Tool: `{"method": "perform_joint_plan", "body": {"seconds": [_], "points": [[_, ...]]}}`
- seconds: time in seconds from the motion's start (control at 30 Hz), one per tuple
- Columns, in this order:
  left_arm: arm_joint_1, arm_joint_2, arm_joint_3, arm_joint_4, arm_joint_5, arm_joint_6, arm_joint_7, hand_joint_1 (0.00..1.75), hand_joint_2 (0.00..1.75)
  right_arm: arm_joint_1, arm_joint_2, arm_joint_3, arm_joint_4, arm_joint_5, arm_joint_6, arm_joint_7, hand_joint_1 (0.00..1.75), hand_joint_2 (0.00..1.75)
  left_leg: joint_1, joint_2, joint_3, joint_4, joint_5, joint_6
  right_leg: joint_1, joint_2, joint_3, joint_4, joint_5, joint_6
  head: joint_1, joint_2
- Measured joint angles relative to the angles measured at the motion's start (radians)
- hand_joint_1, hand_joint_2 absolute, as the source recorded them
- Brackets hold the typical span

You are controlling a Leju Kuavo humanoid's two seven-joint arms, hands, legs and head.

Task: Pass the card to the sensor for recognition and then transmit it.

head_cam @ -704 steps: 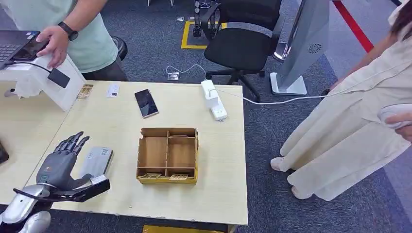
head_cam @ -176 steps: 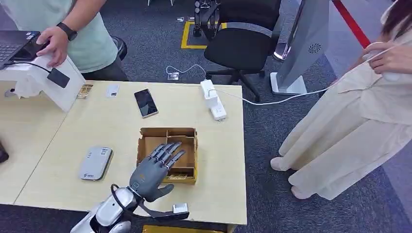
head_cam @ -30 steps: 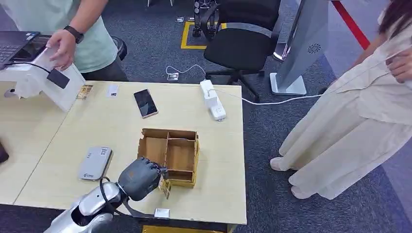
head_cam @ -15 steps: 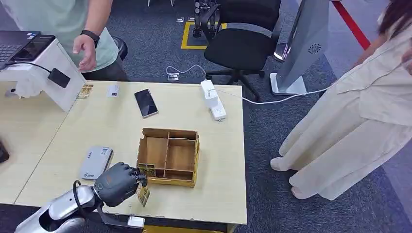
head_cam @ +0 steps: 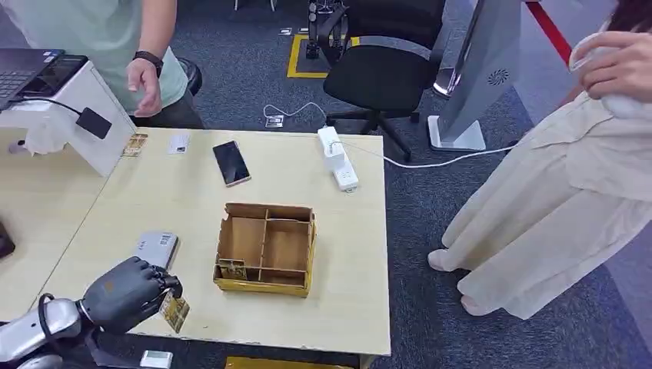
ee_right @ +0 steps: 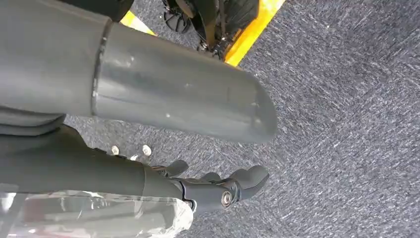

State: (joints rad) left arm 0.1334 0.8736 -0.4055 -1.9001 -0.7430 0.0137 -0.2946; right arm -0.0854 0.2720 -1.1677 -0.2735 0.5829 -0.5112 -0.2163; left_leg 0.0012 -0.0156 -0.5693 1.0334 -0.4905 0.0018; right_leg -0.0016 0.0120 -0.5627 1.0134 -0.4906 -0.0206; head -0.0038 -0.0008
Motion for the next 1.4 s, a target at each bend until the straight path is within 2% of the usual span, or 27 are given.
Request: {"method": "perform_joint_plan", "body": {"seconds": [0.13,0.3,0.53,0.67,0.77,0.87,1.07,1.23,1.4], "points": [[-0.009,-0.013,0.069,-0.008,-0.062,0.011,0.002,1.75,1.75,0.0,0.0,0.0,0.0,0.013,0.002,0.001,0.0,0.0,0.0,0.0,0.0,0.0,0.001,0.0,0.0,-0.001,0.0,0.0,0.001,0.0,0.0,0.0],[-0.119,-0.122,0.094,0.036,-0.159,0.059,0.037,1.75,1.75,-0.005,0.0,0.007,0.005,0.032,0.013,0.004,0.0,0.0,-0.001,-0.003,0.0,0.0,0.002,0.0,-0.001,-0.003,0.001,0.0,0.002,0.0,0.0,0.0],[-0.211,-0.271,0.094,0.122,-0.211,0.18,0.093,1.75,1.75,-0.009,0.0,0.017,0.01,0.037,0.012,0.015,0.0,0.0,-0.001,-0.003,0.0,0.0,0.002,0.0,-0.001,-0.003,0.0,0.0,0.002,0.0,-0.001,0.0],[-0.264,-0.383,0.093,0.182,-0.254,0.282,0.138,1.75,1.75,-0.013,0.001,0.018,0.012,0.033,0.01,0.013,0.0,0.0,-0.001,-0.002,0.0,0.001,0.002,0.0,-0.001,-0.002,0.0,0.0,0.002,-0.001,0.0,0.0],[-0.296,-0.438,0.093,0.217,-0.28,0.338,0.163,1.75,1.75,-0.013,0.001,0.018,0.014,0.031,0.008,0.013,0.0,0.0,-0.001,-0.002,0.0,0.001,0.002,0.0,-0.001,-0.002,0.0,0.0,0.003,0.0,0.0,0.0],[-0.318,-0.481,0.093,0.248,-0.289,0.359,0.177,1.75,1.75,-0.014,0.001,0.018,0.015,0.03,0.006,0.012,0.0,0.0,-0.001,-0.002,0.0,0.001,0.002,0.0,-0.001,-0.002,0.0,0.0,0.003,0.0,0.0,0.0],[-0.363,-0.541,0.104,0.317,-0.337,0.43,0.237,1.75,1.75,-0.013,0.001,0.018,0.016,0.03,-0.012,0.011,0.0,0.0,-0.001,-0.002,0.0,0.001,0.002,-0.001,-0.001,-0.002,0.0,0.0,0.003,0.0,0.0,0.0],[-0.408,-0.568,0.115,0.37,-0.347,0.439,0.255,1.75,1.75,-0.015,0.001,0.018,0.017,0.023,-0.01,0.006,0.0,0.0,-0.001,-0.002,0.0,0.001,0.002,-0.001,-0.001,-0.002,0.0,0.0,0.003,0.0,0.0,0.0],[-0.448,-0.577,0.15,0.428,-0.366,0.487,0.276,1.75,1.75,-0.015,0.001,0.018,0.019,0.02,-0.008,0.0,0.0,0.0,-0.001,-0.002,0.0,0.001,0.003,-0.001,-0.001,-0.002,0.0,0.0,0.003,0.0,0.0,0.0]]}}
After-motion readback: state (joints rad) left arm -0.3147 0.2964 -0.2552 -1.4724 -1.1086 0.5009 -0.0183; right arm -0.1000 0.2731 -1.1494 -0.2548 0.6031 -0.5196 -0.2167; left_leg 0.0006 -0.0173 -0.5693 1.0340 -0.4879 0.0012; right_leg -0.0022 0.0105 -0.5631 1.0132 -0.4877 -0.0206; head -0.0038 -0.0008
